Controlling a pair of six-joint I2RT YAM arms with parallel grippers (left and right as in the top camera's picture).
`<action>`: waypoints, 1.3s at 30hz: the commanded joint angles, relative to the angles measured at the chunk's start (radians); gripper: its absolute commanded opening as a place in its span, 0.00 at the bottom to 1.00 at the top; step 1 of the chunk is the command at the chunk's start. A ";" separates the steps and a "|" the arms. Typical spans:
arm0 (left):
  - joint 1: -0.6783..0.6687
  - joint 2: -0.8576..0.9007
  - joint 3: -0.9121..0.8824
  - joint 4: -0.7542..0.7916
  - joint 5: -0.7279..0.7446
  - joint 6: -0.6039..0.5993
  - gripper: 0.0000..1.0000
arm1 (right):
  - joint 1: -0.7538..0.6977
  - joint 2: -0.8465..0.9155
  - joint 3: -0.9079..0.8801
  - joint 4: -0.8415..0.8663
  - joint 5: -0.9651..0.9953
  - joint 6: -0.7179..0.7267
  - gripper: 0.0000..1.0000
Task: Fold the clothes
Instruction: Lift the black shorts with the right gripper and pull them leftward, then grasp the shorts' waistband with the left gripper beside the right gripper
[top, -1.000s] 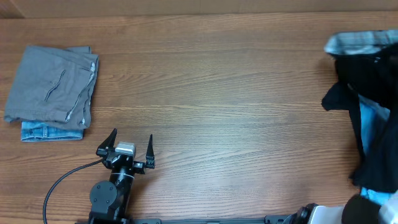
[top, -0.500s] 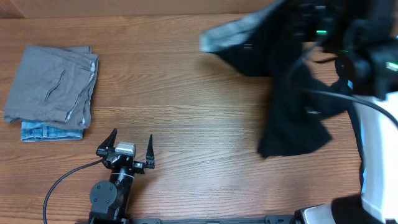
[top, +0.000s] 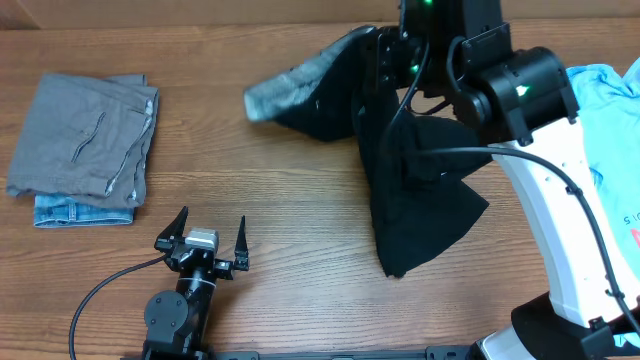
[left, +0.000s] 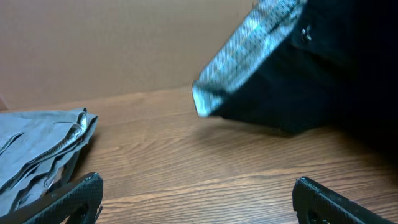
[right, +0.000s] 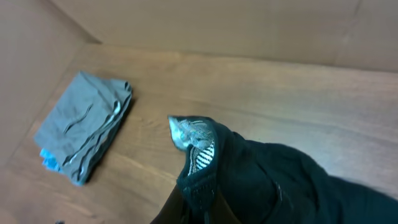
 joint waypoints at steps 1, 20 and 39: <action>-0.003 -0.004 -0.003 0.055 0.003 0.009 1.00 | 0.000 -0.042 0.023 -0.028 -0.002 0.023 0.04; -0.002 0.709 1.037 -0.777 0.171 0.000 1.00 | -0.002 -0.121 0.024 -0.016 -0.042 0.019 0.04; 0.000 1.682 1.572 -1.052 0.239 -0.054 0.93 | -0.002 -0.258 0.024 -0.011 -0.058 0.019 0.04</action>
